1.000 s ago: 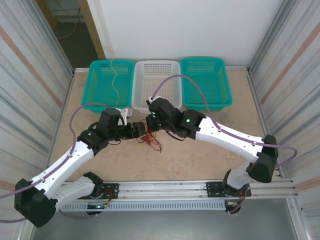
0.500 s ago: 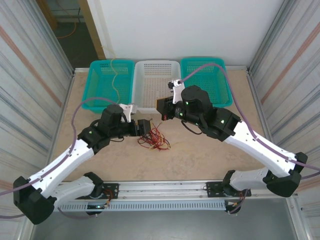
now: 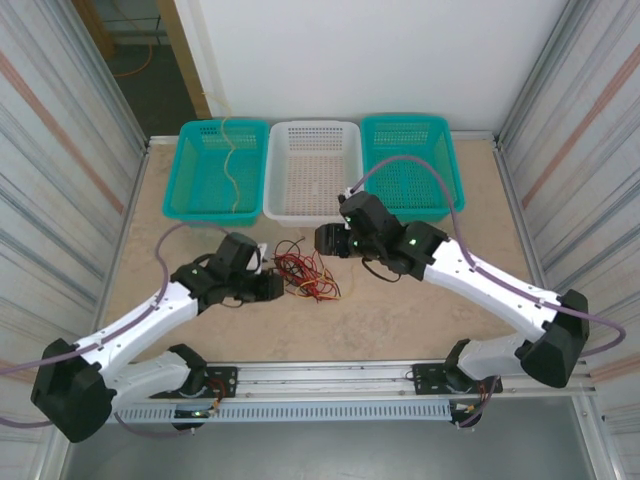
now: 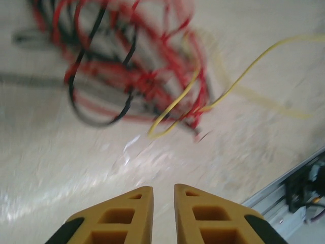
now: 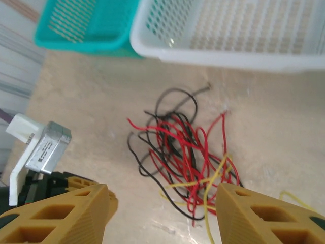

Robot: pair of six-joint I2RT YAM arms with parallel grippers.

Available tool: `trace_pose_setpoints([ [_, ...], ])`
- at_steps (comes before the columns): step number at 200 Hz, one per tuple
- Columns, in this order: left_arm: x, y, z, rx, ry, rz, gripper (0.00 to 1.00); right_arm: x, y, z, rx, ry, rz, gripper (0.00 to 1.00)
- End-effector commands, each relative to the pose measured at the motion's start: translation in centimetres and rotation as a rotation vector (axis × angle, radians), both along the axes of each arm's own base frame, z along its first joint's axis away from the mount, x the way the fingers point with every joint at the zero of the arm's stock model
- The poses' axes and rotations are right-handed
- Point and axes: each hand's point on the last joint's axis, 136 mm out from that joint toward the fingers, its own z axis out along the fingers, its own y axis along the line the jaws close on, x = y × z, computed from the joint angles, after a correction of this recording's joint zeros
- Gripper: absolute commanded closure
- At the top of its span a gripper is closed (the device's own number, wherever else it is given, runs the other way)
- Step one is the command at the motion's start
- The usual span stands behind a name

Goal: Untangle the cables

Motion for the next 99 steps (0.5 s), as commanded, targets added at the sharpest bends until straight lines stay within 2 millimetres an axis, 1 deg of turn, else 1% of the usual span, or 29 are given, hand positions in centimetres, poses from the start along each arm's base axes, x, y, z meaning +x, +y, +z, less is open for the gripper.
trace_pose_setpoints([
  [1, -2.8, -0.6, -1.8, -0.057, 0.144, -0.029, 0.81, -1.1, 0.5, -2.0, -0.019, 0.08, -0.013, 0.43],
  [12, -2.9, -1.2, -2.3, -0.089, 0.167, -0.034, 0.81, -1.3, 0.8, -2.5, -0.032, 0.086, -0.008, 0.43],
  [24, -2.5, -1.7, -2.5, -0.111, 0.162, -0.034, 0.76, -1.4, 1.1, -2.8, -0.037, 0.091, -0.002, 0.43],
  [40, -1.1, -2.5, -2.8, -0.151, 0.134, -0.016, 0.7, -1.5, 1.4, -3.1, -0.033, 0.094, 0.001, 0.43],
  [67, 1.4, -2.7, -3.8, -0.27, 0.171, 0.1, 0.68, -1.7, 1.8, -3.4, -0.031, 0.099, 0.013, 0.49],
  [82, 2.3, -3.0, -3.9, -0.29, 0.139, 0.103, 0.61, -2.0, 1.7, -3.5, -0.036, 0.093, 0.015, 0.49],
  [99, 3.2, -3.3, -3.8, -0.286, 0.103, 0.109, 0.56, -2.3, 1.6, -4.1, -0.04, 0.105, 0.018, 0.49],
])
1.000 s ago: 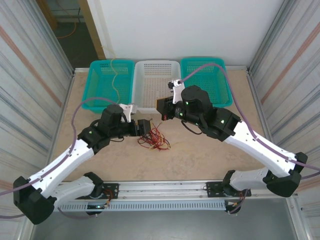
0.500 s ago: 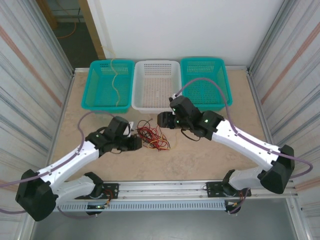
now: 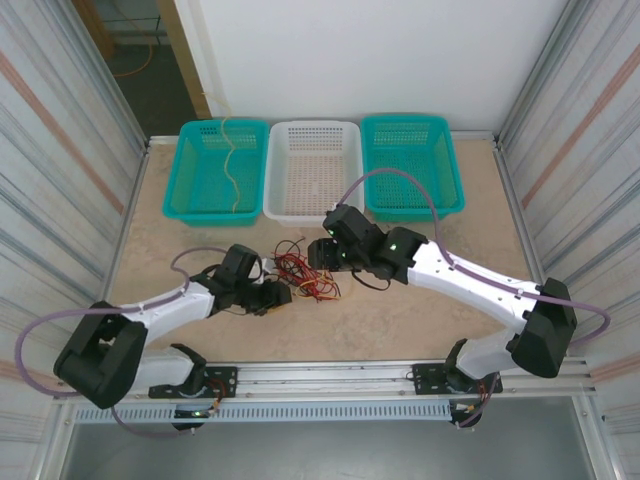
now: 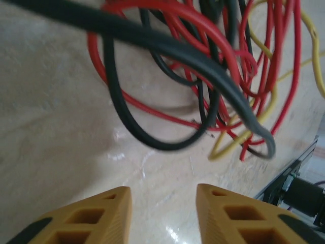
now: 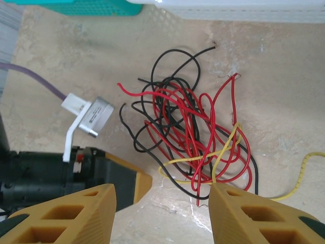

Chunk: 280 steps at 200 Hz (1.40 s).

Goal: Untangle the cables

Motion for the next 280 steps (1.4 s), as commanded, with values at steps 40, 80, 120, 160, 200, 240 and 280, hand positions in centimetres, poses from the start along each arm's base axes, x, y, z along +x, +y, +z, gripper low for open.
trace_pose_setpoints([
  [40, 3.0, -2.5, 1.4, -0.068, -0.121, 0.003, 0.58, -0.7, 0.1, -1.3, 0.001, 0.032, -0.001, 0.52],
  [80, 2.8, -3.4, 0.4, -0.017, -0.128, -0.04, 0.62, -0.7, 0.7, -1.3, 0.014, 0.029, 0.006, 0.54],
  [120, 3.0, -3.2, 0.7, 0.0, -0.15, -0.038, 0.77, -1.0, 1.1, -1.3, 0.018, 0.025, 0.025, 0.55],
  [160, 3.4, -3.2, 2.3, 0.028, -0.215, -0.071, 0.88, -1.1, 1.1, -1.2, 0.026, 0.014, 0.028, 0.55],
  [200, 2.7, -3.2, 6.8, 0.121, -0.315, -0.116, 1.0, -1.2, 1.7, 0.3, 0.065, -0.026, 0.061, 0.51],
  [240, 0.7, -1.5, 11.5, 0.228, -0.379, -0.149, 1.0, -1.8, 1.1, 0.6, 0.071, -0.036, 0.073, 0.42],
  [280, -0.7, -1.1, 16.6, 0.203, -0.441, -0.187, 1.0, -2.6, 0.8, 1.6, 0.066, -0.042, 0.108, 0.34],
])
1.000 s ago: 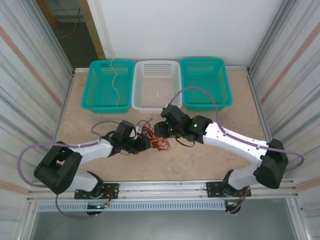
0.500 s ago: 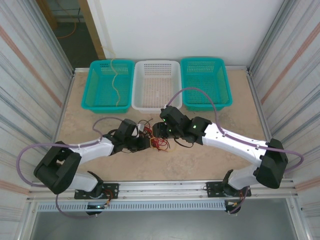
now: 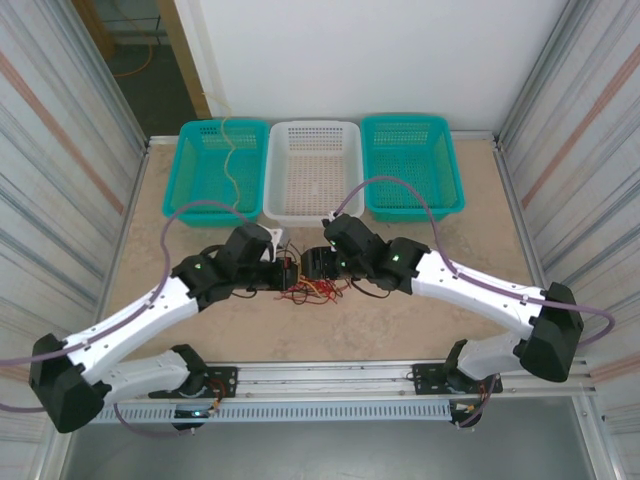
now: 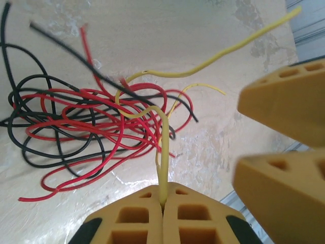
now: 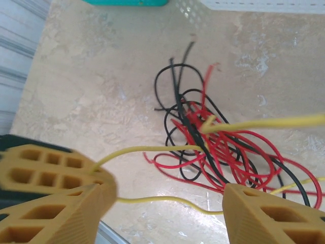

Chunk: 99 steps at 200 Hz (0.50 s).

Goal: Untangle the cables

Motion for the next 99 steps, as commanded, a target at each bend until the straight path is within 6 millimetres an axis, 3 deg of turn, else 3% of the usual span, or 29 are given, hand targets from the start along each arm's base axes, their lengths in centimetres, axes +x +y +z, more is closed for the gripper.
trace_pose_setpoints([
  [1, -1.1, 1.5, 2.1, 0.068, -0.024, -0.03, 1.0, -0.9, -0.2, 1.3, 0.007, -0.018, 0.042, 0.34],
  [52, -2.4, 0.3, 7.8, 0.056, -0.109, -0.157, 1.0, -1.4, 1.9, 1.5, 0.026, -0.035, 0.081, 0.27],
  [74, -2.7, 0.1, 9.9, 0.042, -0.154, -0.193, 1.0, -1.3, 2.8, -0.1, 0.008, -0.012, 0.069, 0.27],
  [99, -2.4, 0.8, 11.5, 0.054, -0.217, -0.189, 1.0, -0.5, 2.3, -2.7, -0.023, 0.021, 0.002, 0.28],
])
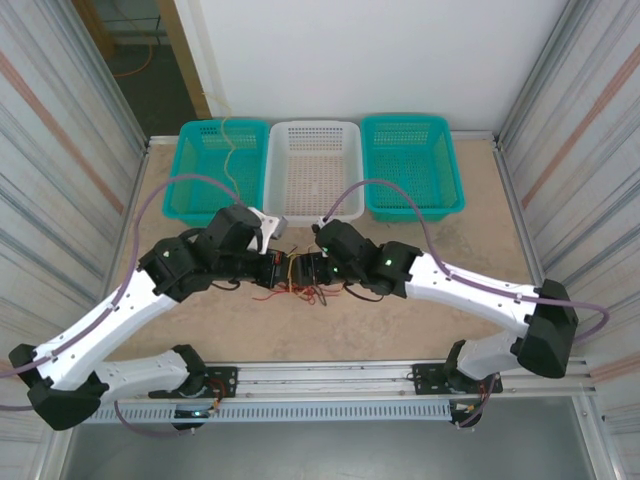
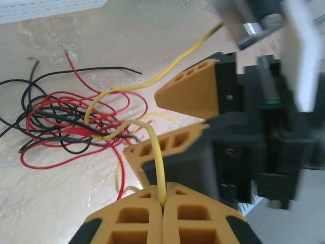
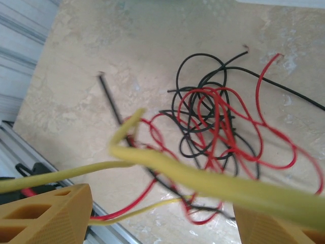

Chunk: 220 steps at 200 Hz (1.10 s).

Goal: Untangle the cables

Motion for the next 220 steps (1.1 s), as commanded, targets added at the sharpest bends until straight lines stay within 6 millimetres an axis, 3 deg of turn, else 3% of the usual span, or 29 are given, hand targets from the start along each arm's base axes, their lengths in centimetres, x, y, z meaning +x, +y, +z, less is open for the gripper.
trace_pose_setpoints([
  [1, 0.0, -0.2, 3.4, -0.037, -0.112, -0.051, 1.0, 0.6, 0.2, -2.3, -0.022, 0.029, -0.054, 0.28],
  [41, 0.2, 0.4, 3.3, -0.015, -0.154, -0.054, 1.0, 1.2, -1.0, -5.1, -0.055, 0.093, -0.129, 0.32],
  [73, 0.1, 0.6, 3.2, -0.013, -0.159, -0.052, 1.0, 1.2, -1.2, -5.9, -0.073, 0.106, -0.137, 0.33],
  [107, 0.4, 1.2, 2.2, -0.003, -0.174, -0.031, 1.0, 1.5, -3.0, -6.6, -0.125, 0.069, -0.173, 0.33],
  [125, 0.8, 1.2, 0.9, 0.002, -0.145, -0.007, 1.0, 1.3, -3.4, -5.1, -0.074, 0.029, -0.183, 0.32],
  [139, 1.0, 0.9, 0.2, -0.021, -0.113, 0.003, 1.0, 0.8, -2.8, -2.4, 0.015, -0.025, -0.157, 0.29],
  [169, 0.9, -0.3, 1.6, -0.129, -0.122, -0.011, 1.0, 0.2, -1.2, 2.2, 0.15, -0.111, -0.088, 0.21],
  [201, 1.0, -1.0, 3.6, -0.197, -0.144, -0.027, 1.0, 0.8, 0.8, 3.4, 0.168, -0.125, -0.055, 0.2],
  [220, 0.8, -1.5, 4.5, -0.238, -0.142, -0.044, 1.0, 1.6, 1.6, 2.4, 0.143, -0.104, -0.059, 0.2],
])
